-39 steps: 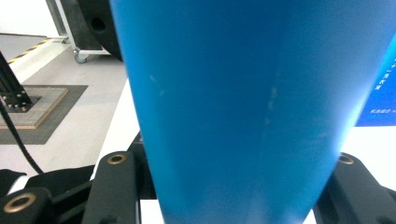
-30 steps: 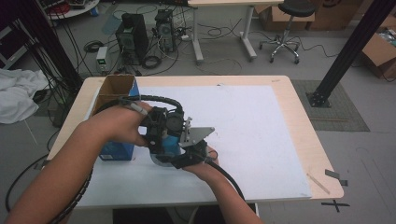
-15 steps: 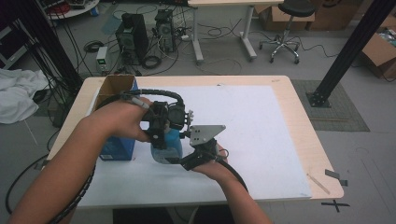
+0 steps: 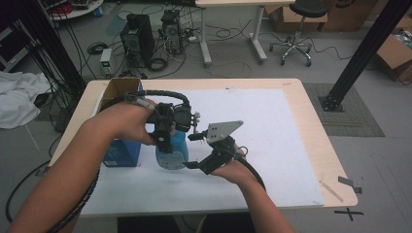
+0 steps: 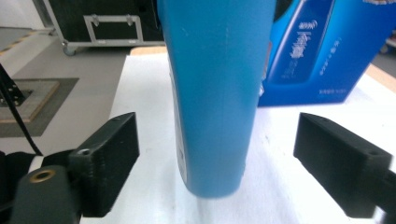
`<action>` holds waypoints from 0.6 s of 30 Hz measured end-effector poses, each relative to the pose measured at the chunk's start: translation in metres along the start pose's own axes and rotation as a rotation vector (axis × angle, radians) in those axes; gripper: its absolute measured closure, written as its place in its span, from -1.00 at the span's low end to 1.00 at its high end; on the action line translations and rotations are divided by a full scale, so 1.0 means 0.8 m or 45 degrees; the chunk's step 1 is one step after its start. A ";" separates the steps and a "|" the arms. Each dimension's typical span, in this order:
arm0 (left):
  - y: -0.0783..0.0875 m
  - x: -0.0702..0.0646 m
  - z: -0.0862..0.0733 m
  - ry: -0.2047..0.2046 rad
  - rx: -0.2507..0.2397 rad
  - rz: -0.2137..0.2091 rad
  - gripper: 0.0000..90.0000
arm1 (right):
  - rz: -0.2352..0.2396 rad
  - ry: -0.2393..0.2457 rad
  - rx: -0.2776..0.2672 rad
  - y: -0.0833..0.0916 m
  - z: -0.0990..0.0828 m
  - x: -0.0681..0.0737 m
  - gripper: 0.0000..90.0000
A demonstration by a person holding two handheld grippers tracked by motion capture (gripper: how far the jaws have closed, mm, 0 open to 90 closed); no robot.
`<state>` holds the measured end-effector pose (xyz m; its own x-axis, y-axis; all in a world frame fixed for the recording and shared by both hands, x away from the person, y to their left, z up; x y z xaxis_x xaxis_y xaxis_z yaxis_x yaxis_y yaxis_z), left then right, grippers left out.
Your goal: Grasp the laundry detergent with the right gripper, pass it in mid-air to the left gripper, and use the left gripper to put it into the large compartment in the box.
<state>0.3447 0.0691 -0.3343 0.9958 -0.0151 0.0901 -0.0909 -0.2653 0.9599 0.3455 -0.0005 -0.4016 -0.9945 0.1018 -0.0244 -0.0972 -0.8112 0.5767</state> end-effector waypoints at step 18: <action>0.029 0.011 -0.017 0.158 0.036 -0.037 -0.15 | 0.029 0.046 0.459 0.062 -0.023 -0.013 -1.00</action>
<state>0.3516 0.0761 -0.3073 0.9891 0.1115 0.0963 -0.0602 -0.2910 0.9548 0.3502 -0.0522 -0.3876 -0.9976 0.0600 -0.0335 -0.0613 -0.5570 0.8282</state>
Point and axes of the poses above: each handheld gripper's, and its own axes: y roughly backward along the jaws, z roughly out of its top, x roughly to its left, the point moved 10 cm from there along -y, roughly forward along the jaws, and after that the axes turned 12 degrees about x, right-handed, at the moved point
